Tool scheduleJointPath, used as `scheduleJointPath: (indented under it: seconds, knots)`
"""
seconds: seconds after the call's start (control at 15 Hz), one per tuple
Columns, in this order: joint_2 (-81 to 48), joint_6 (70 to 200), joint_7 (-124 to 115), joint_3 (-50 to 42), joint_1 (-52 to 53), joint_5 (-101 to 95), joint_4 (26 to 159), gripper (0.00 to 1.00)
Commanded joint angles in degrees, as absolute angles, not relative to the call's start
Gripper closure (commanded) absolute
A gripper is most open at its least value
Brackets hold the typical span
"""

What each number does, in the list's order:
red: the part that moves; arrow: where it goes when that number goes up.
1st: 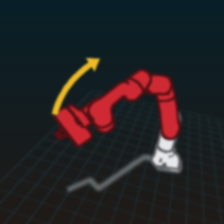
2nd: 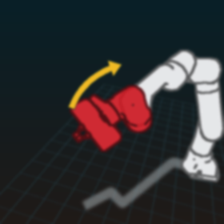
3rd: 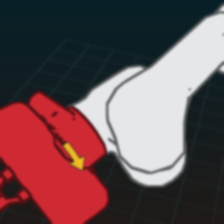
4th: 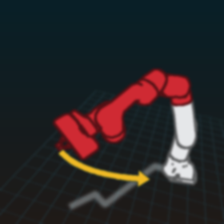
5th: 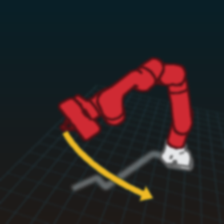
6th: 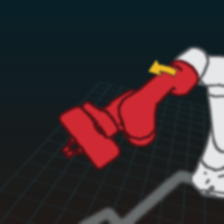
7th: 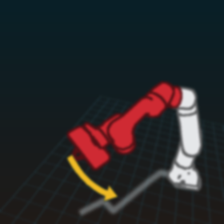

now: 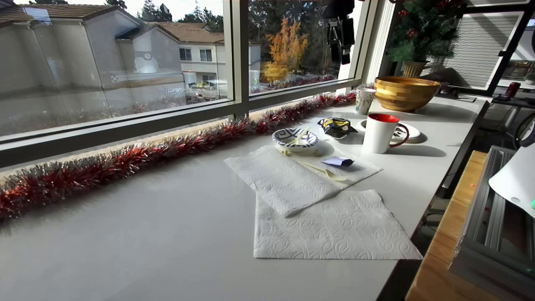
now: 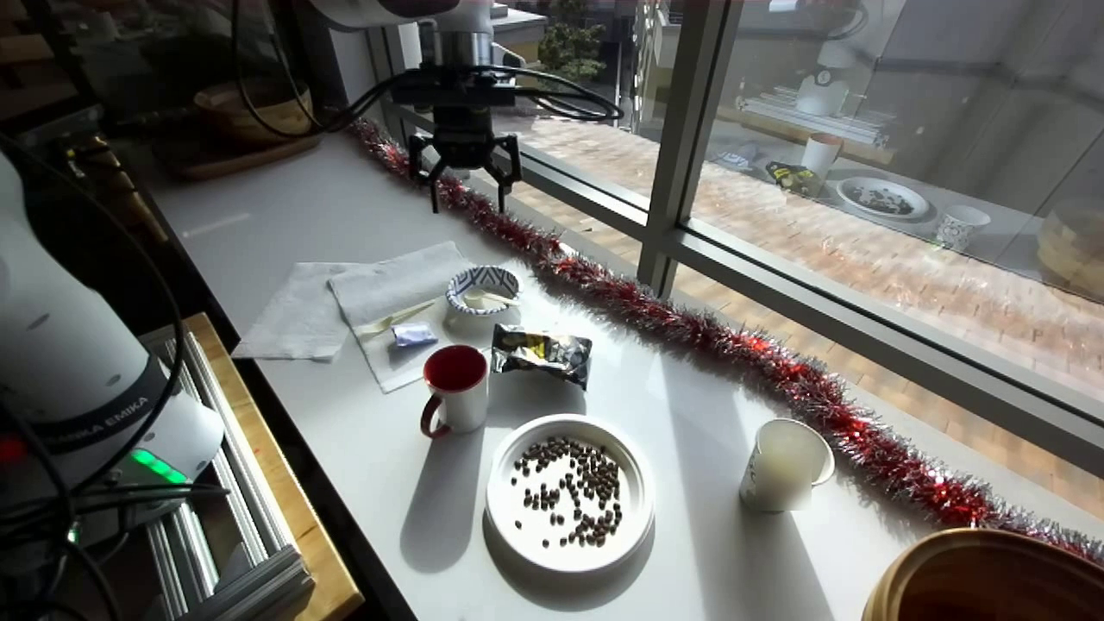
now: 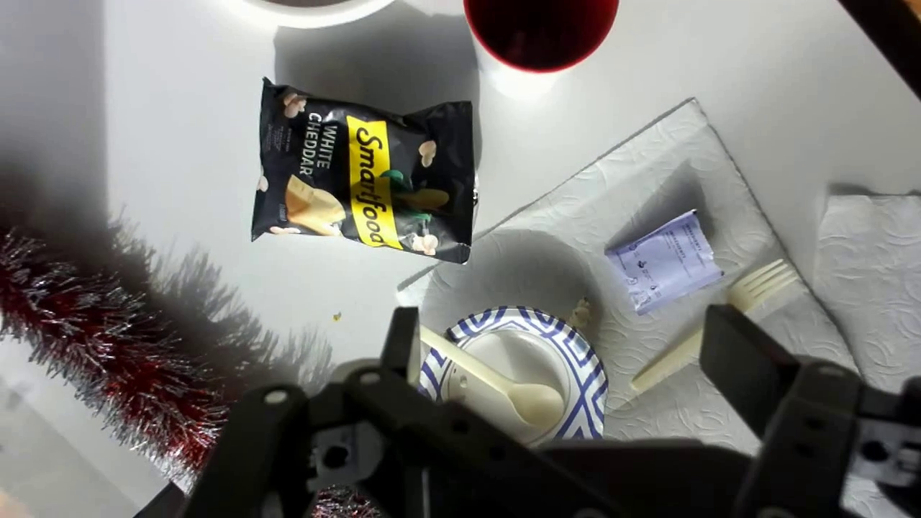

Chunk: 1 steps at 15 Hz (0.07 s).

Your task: Using the spoon, move one object from the plate to the left, to the cup

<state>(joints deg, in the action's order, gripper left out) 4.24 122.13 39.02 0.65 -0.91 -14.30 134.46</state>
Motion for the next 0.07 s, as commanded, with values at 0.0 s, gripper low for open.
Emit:
scheduleJointPath:
  seconds: [0.0]
  knots:
    - [4.51, 122.00, 38.71, 0.10, -0.30, -14.45, 134.67, 0.00]
